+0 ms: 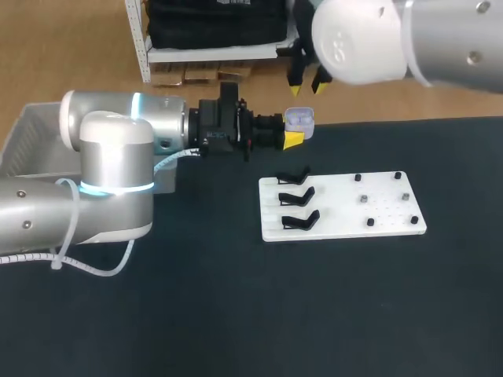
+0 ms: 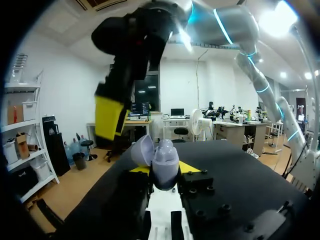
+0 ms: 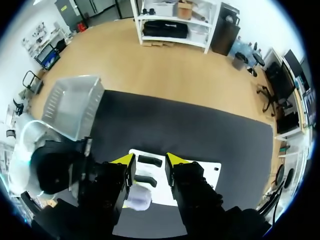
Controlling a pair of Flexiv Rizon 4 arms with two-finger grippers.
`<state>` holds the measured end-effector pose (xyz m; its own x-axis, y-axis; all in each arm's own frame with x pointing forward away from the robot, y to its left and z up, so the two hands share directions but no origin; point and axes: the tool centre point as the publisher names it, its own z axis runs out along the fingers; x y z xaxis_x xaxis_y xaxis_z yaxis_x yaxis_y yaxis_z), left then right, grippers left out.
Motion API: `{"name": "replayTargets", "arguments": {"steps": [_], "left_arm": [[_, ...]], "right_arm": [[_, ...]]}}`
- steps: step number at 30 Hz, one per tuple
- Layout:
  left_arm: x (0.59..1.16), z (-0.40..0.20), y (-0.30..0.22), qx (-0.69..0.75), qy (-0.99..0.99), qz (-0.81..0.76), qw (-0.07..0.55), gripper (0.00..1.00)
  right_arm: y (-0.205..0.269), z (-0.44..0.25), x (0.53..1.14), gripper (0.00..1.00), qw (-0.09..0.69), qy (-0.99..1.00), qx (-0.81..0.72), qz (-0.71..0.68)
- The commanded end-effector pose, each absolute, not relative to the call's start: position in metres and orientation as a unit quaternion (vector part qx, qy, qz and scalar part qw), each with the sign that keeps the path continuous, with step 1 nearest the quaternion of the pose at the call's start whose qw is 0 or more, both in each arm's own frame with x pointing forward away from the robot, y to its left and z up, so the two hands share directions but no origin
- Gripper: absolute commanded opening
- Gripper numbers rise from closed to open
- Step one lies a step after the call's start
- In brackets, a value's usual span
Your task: Pick up each earbud case from the left stands, insert the matching earbuds, close the lid, and place the case in the box.
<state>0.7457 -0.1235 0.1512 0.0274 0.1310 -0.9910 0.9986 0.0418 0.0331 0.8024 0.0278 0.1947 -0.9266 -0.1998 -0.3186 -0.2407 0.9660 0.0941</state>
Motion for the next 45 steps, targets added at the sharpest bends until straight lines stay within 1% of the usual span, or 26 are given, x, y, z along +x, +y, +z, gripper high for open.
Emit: {"name": "replayTargets", "arguments": {"steps": [1,14,22,25,28,30,34,35,36,37,45], "left_arm": [[0.745,0.15,-0.123,0.527,0.533,-0.447,0.488,0.0],[0.745,0.15,-0.123,0.527,0.533,-0.447,0.488,0.0],[0.745,0.15,-0.123,0.527,0.533,-0.447,0.488,0.0],[0.745,0.15,-0.123,0.527,0.533,-0.447,0.488,0.0],[0.745,0.15,-0.123,0.527,0.533,-0.447,0.488,0.0],[0.745,0.15,-0.123,0.527,0.533,-0.447,0.488,0.0],[0.745,0.15,-0.123,0.527,0.533,-0.447,0.488,0.0],[0.745,0.152,-0.119,0.528,0.533,-0.444,0.49,0.0],[0.745,0.154,-0.114,0.529,0.533,-0.44,0.492,0.0],[0.745,0.156,-0.108,0.527,0.535,-0.436,0.496,0.0],[0.75,0.181,-0.034,0.51,0.553,-0.386,0.534,0.0]], "right_arm": [[0.032,0.187,0.805,0.37,0.143,0.981,-0.112,0.061],[0.022,0.196,0.762,0.4,0.137,0.982,-0.11,0.065],[0.025,0.193,0.756,0.39,0.133,0.983,-0.11,0.068],[0.025,0.202,0.756,0.39,0.153,0.98,-0.102,0.072],[0.018,0.219,0.762,0.4,0.222,0.968,-0.057,0.096],[0.011,0.229,0.765,0.49,0.263,0.957,-0.018,0.121],[-0.003,0.234,0.759,0.5,0.313,0.934,0.039,0.169],[-0.007,0.233,0.756,0.66,0.32,0.93,0.048,0.175],[-0.009,0.233,0.753,0.87,0.325,0.926,0.055,0.187],[-0.012,0.232,0.75,1.0,0.329,0.922,0.063,0.193],[-0.012,0.232,0.75,1.0,0.329,0.922,0.063,0.193]]}}
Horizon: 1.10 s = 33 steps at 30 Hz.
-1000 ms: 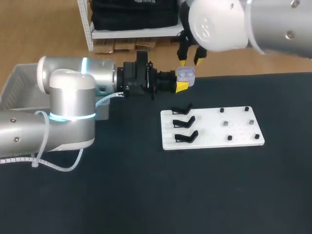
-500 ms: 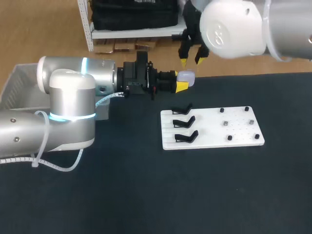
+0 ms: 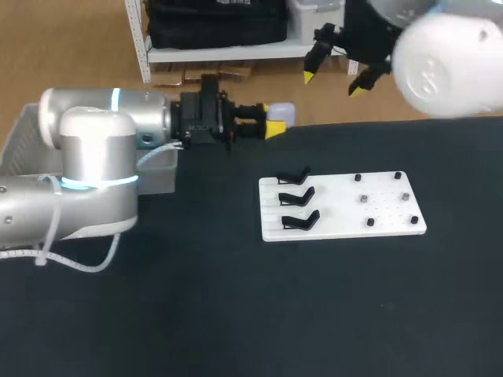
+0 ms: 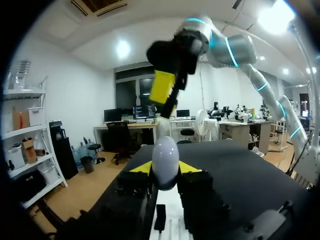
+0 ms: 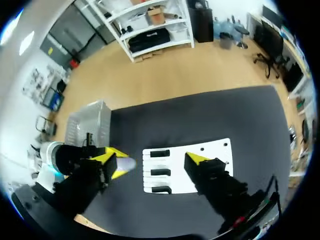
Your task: Pick up each earbud case from the left stands, insert the matching earbuds, close the lid, and place the case in the box.
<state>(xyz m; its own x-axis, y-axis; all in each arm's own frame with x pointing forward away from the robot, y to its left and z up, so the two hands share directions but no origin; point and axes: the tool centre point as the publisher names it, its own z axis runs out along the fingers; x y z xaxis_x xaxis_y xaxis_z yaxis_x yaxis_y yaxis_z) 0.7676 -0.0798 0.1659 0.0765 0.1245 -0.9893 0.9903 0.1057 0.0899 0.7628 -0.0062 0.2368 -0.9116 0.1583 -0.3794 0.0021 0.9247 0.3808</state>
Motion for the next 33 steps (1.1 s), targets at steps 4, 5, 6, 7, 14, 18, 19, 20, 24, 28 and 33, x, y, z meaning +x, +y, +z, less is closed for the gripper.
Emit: {"name": "replayTargets", "arguments": {"steps": [4,5,6,7,14,18,19,20,24,28,33], "left_arm": [[0.76,0.193,0.018,0.496,0.564,-0.353,0.559,0.0],[0.763,0.196,0.032,0.491,0.566,-0.344,0.566,0.0],[0.765,0.198,0.047,0.485,0.571,-0.333,0.572,0.0],[0.769,0.2,0.066,0.484,0.586,-0.316,0.568,0.0],[0.791,0.185,0.151,0.465,0.625,-0.278,0.562,0.0],[0.802,0.166,0.174,0.458,0.629,-0.27,0.568,0.0],[0.805,0.161,0.179,0.457,0.629,-0.268,0.569,0.0],[0.808,0.156,0.182,0.457,0.63,-0.265,0.569,0.0],[0.82,0.135,0.198,0.444,0.65,-0.258,0.56,0.0],[0.827,0.113,0.205,0.431,0.671,-0.262,0.543,0.0],[0.83,0.092,0.205,0.412,0.69,-0.27,0.53,0.44]], "right_arm": [[-0.012,0.232,0.75,1.0,0.329,0.922,0.063,0.193],[-0.012,0.232,0.75,1.0,0.329,0.922,0.063,0.193],[-0.012,0.232,0.75,1.0,0.329,0.922,0.063,0.193],[-0.012,0.232,0.75,1.0,0.329,0.922,0.063,0.193],[-0.012,0.232,0.75,1.0,0.329,0.922,0.063,0.193],[-0.012,0.232,0.75,1.0,0.329,0.922,0.063,0.193],[-0.012,0.232,0.75,1.0,0.329,0.922,0.063,0.193],[-0.012,0.232,0.75,1.0,0.329,0.922,0.063,0.193],[-0.012,0.232,0.75,1.0,0.329,0.922,0.063,0.193],[-0.012,0.232,0.75,1.0,0.329,0.922,0.063,0.193],[-0.012,0.232,0.75,1.0,0.329,0.922,0.063,0.193]]}}
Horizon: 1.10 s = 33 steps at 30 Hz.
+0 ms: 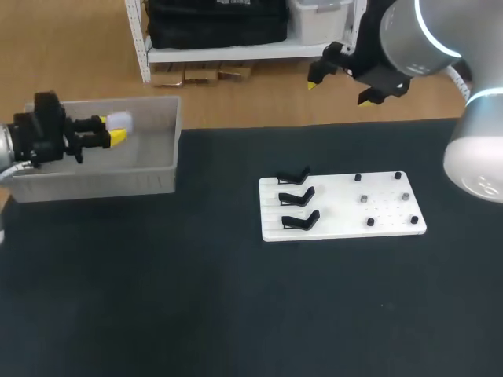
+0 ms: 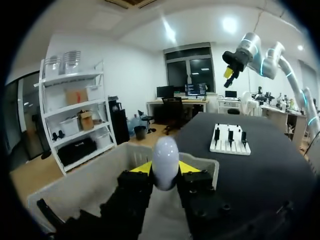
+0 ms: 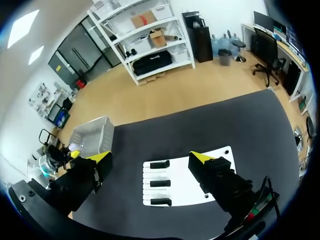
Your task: Pick up each earbud case from the left stands, insert the matching earbuds, close the lid, and place the case in the box.
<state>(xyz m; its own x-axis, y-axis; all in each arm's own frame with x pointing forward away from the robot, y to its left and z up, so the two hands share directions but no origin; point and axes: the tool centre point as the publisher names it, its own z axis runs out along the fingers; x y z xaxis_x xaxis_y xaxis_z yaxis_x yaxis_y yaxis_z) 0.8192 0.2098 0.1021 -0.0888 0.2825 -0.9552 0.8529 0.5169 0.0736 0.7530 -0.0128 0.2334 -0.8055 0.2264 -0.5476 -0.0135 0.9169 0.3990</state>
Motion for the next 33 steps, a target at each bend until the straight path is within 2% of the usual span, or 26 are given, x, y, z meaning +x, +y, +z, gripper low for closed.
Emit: {"name": "replayTargets", "arguments": {"steps": [1,6,15,19,27,33], "left_arm": [[0.83,0.091,0.205,0.413,0.692,-0.269,0.528,1.0],[0.828,0.1,0.204,0.418,0.691,-0.261,0.529,1.0],[0.794,0.129,0.164,0.435,0.688,-0.265,0.517,1.0],[0.783,0.133,0.149,0.42,0.697,-0.267,0.517,1.0],[0.773,0.133,0.117,0.406,0.714,-0.299,0.487,1.0],[0.776,0.144,0.093,0.413,0.718,-0.314,0.465,1.0]], "right_arm": [[-0.012,0.232,0.75,1.0,0.329,0.922,0.063,0.193],[-0.012,0.232,0.75,1.0,0.329,0.922,0.063,0.193],[-0.012,0.232,0.75,1.0,0.329,0.922,0.063,0.193],[-0.021,0.229,0.74,1.0,0.365,0.902,0.018,0.229],[-0.048,0.214,0.726,1.0,0.335,0.911,-0.075,0.229],[-0.073,0.204,0.723,1.0,0.332,0.915,-0.142,0.18]]}}
